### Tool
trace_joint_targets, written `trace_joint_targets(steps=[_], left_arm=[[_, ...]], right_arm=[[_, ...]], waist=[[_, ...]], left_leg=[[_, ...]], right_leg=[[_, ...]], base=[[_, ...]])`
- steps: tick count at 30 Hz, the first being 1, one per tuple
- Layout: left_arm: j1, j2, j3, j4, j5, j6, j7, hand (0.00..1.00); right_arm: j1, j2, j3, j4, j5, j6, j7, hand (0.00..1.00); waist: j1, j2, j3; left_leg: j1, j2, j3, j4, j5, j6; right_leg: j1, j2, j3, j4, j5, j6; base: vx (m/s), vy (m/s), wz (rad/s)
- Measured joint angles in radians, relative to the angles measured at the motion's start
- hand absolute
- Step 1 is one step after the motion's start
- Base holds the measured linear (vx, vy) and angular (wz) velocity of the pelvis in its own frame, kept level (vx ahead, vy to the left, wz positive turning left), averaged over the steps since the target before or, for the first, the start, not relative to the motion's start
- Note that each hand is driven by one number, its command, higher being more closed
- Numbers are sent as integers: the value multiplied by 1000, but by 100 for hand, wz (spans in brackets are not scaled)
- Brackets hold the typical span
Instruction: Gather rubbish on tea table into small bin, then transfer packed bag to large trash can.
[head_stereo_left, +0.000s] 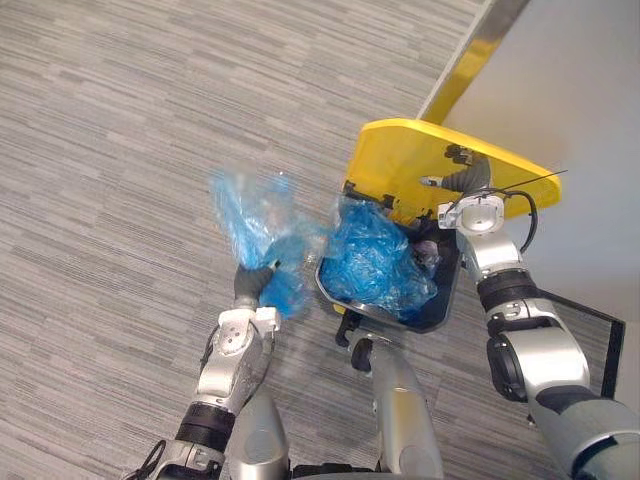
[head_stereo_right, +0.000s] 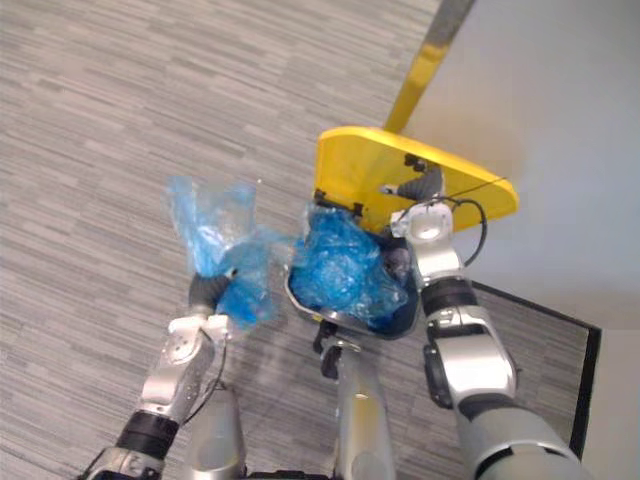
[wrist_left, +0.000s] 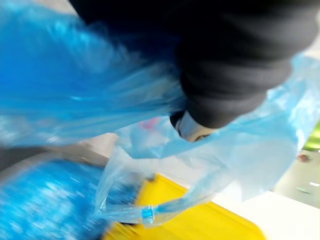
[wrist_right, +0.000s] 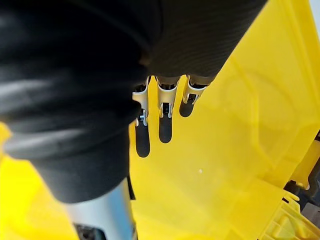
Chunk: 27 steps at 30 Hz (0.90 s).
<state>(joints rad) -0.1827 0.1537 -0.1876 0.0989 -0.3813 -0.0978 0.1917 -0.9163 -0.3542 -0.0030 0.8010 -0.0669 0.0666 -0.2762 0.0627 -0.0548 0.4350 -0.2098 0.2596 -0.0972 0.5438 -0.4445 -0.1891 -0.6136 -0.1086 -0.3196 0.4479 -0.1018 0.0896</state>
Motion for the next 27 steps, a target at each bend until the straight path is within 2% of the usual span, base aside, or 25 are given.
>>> trace_joint_targets(steps=[5, 8, 14, 17, 20, 24, 27], left_arm=[[-51, -3, -114, -100, -13, -20, -22, 100], [-107, -19, -178, -104, -9, -20, -24, 100], [-234, -60, -262, -88, 48, -20, -21, 100], [-320, -79, -292, 2, 111, -9, -19, 100], [-398, -98, -311, 128, 151, 9, -17, 100], [-514, -117, -308, 253, 203, 38, 11, 100], [-586, -118, -299, 341, 226, 67, 29, 100]], right_arm=[[1, 6, -28, -6, -1, 0, 3, 0], [2, 22, -33, -25, -4, 4, 10, 0], [-7, 59, -33, -44, -5, 8, 21, 0], [-32, 84, -32, -46, -5, 21, 21, 0], [-52, 95, -26, -48, -5, 30, 24, 0], [-70, 100, 0, -163, -4, 43, 21, 0], [-109, 100, 47, -217, -2, 44, 21, 0]], waist=[[-6, 0, 0], [-9, 0, 0], [-16, 0, 0], [-22, 0, 0], [-24, 0, 4], [-34, -3, 31], [-58, -4, 48]], left_leg=[[-4, -8, 14, 26, -11, -8], [-3, -10, 39, 39, -16, -14], [3, -13, 101, 65, -20, -14], [3, -13, 127, 75, -26, -15], [0, -8, 137, 89, -38, -11], [-52, -8, 148, 115, -50, -12], [-93, -3, 150, 142, -51, -16]], right_leg=[[0, -3, 13, 0, 10, -12], [-2, -2, 28, -1, 16, -17], [-7, -1, 60, -1, 40, -53], [-13, -1, 72, -3, 45, -58], [-14, 6, 78, -15, 51, -48], [-55, 13, 91, -39, 79, -39], [-88, 17, 94, -39, 92, -50]], base=[[8, 39, -4], [7, 45, -14], [16, 38, -12], [5, 16, -11], [-9, 5, -12], [-45, -2, -11], [-19, -27, -9]])
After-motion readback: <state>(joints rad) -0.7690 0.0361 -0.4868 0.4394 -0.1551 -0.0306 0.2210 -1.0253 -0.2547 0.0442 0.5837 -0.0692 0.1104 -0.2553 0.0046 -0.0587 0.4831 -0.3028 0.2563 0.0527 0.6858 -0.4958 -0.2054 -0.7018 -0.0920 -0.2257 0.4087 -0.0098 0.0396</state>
